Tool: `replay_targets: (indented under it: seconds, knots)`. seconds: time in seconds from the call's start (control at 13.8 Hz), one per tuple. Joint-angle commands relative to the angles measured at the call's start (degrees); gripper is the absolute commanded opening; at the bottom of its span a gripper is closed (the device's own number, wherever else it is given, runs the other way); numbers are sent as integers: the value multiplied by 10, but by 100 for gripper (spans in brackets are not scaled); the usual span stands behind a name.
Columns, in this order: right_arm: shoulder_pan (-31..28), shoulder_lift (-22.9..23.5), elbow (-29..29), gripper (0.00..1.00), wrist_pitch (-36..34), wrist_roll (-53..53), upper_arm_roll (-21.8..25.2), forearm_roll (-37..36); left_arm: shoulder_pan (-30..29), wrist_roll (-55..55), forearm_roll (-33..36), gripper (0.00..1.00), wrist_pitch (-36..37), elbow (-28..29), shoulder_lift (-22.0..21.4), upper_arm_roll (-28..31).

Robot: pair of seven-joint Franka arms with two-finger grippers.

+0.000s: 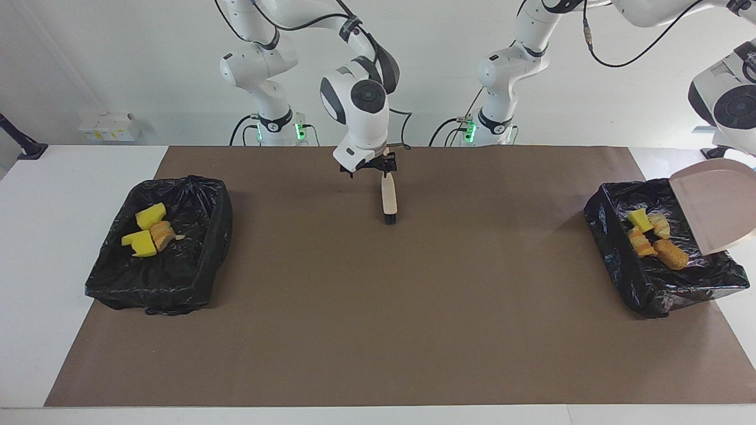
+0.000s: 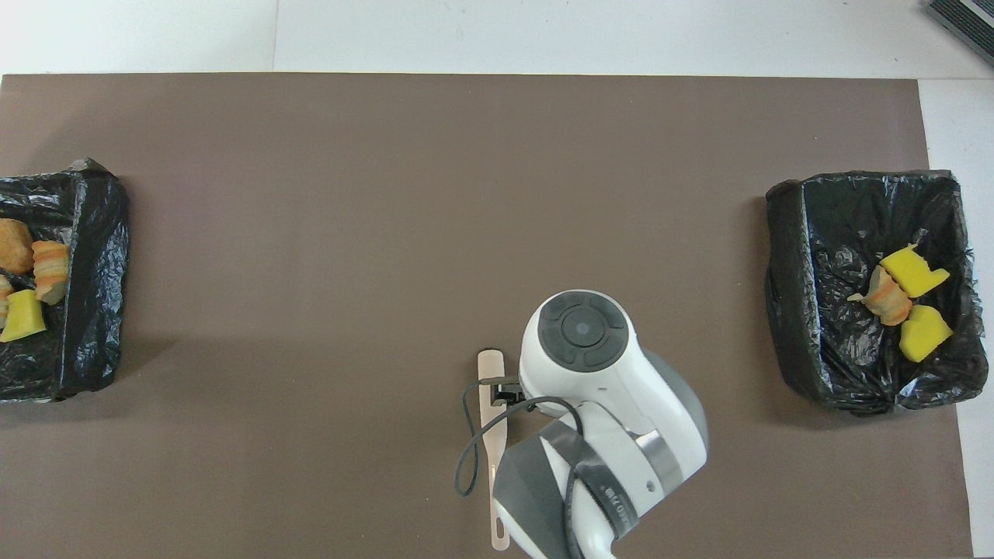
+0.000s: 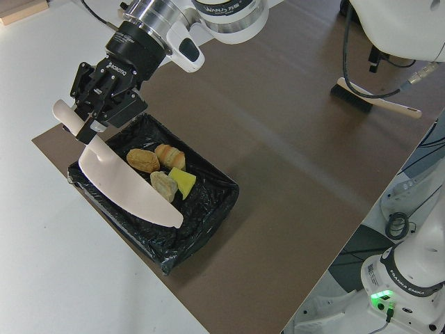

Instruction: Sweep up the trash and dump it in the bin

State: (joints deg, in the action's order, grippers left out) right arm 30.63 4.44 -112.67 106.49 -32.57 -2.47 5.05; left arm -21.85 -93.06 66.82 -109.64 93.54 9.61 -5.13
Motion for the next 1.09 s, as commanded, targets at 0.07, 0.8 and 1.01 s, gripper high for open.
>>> replay_targets:
  seconds: [0.07, 0.8, 1.01]
  knots:
    - [-84, -8, 79, 100, -60, 59, -7, -65, 2, 4, 8, 0, -42, 17, -49, 3]
    - [-243, -87, 159, 100, -150, 228, 21, -71, 10, 21, -460, 0, 11, 1, -49, 2]
    - [-294, -85, 234, 100, -235, 261, 20, -65, 23, 137, -490, 0, 24, 24, -38, 1]
